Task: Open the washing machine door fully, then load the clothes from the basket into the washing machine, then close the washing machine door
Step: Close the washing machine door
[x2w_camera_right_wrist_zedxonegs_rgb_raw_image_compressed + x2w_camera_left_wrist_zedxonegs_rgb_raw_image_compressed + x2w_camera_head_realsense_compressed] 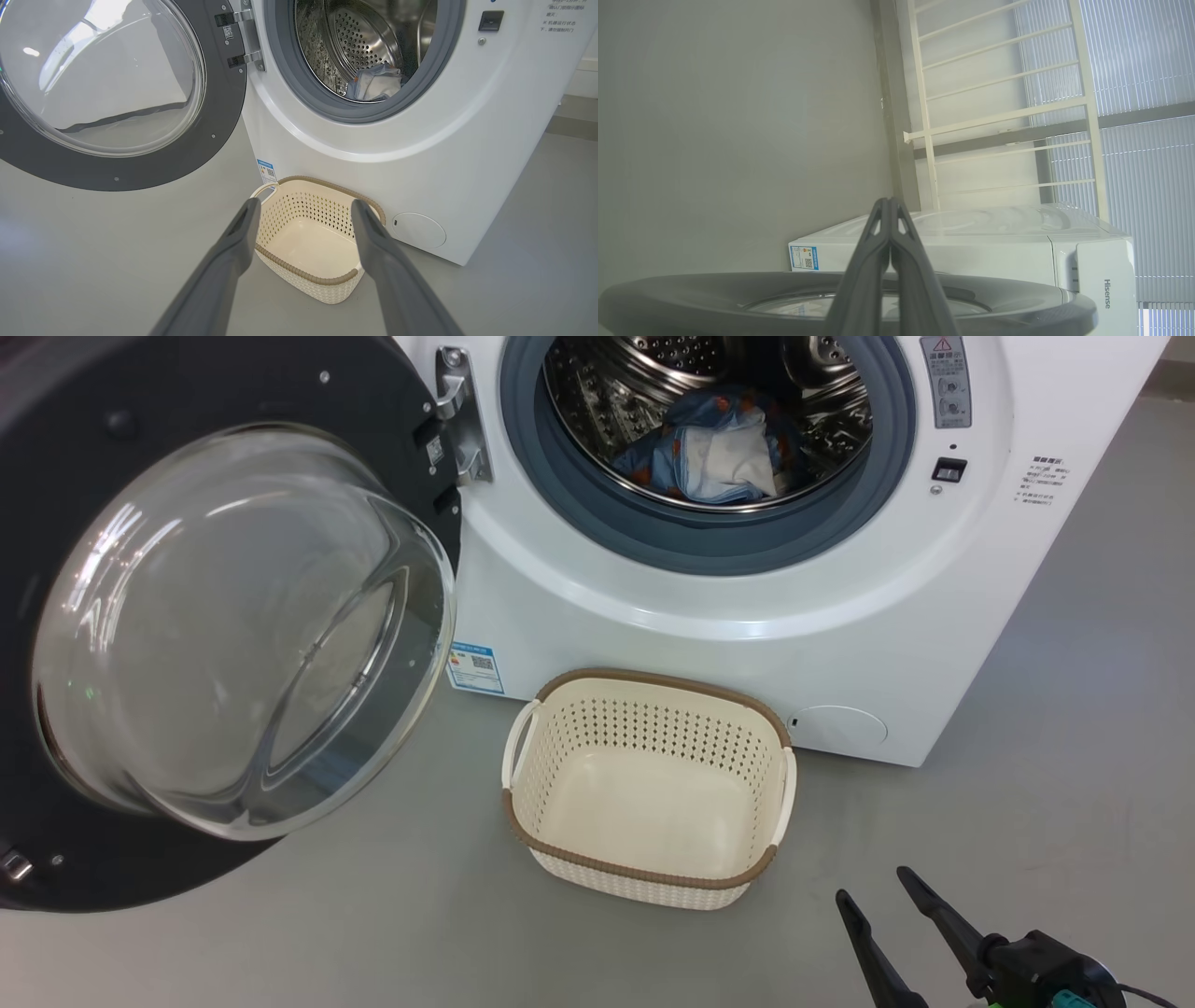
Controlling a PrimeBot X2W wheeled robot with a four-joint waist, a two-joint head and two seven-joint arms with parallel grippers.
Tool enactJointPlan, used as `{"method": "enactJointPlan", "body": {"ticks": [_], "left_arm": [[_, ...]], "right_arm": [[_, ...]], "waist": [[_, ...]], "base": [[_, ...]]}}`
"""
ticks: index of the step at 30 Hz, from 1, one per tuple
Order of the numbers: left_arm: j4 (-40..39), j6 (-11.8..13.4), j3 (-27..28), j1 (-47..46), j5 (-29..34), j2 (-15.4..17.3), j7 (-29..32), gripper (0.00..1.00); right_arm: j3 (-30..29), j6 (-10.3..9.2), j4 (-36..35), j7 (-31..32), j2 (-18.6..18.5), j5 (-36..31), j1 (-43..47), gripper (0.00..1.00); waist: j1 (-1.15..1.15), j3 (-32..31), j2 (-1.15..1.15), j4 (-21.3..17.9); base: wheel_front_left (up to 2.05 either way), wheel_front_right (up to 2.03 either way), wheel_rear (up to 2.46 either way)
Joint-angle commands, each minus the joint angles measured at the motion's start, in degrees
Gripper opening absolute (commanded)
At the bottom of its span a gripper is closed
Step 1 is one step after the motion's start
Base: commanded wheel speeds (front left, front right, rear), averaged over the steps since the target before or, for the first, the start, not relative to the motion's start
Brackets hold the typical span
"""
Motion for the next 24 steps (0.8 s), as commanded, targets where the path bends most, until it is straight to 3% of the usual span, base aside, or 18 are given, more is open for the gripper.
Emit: {"method": "enactJointPlan", "body": {"ticks": [1, 12, 24], "left_arm": [[-1.69, 0.19, 0.31, 0.54, -0.32, 3.25, 0.76, 0.0], [-4.21, 1.87, 0.0, 0.89, -2.91, 2.06, 9.54, 0.0], [-11.53, 6.86, -1.16, 4.22, -5.58, -0.17, 22.22, 0.0]], "right_arm": [[1.1, 0.56, -1.52, -0.44, -0.87, 1.02, -1.23, 1.0], [0.89, 0.56, -1.61, -0.44, -1.13, 1.18, -2.19, 1.0], [-0.46, 0.56, -1.58, -0.44, -0.5, 1.11, -1.95, 1.0]], "waist": [[0.0, 0.3, 0.0, -0.1], [0.0, 1.72, 0.0, -0.04], [0.0, 1.26, 0.0, 1.16]], "base": [[0.0, 0.0, 0.0], [0.0, 0.0, 0.0], [0.0, 0.0, 0.0]]}}
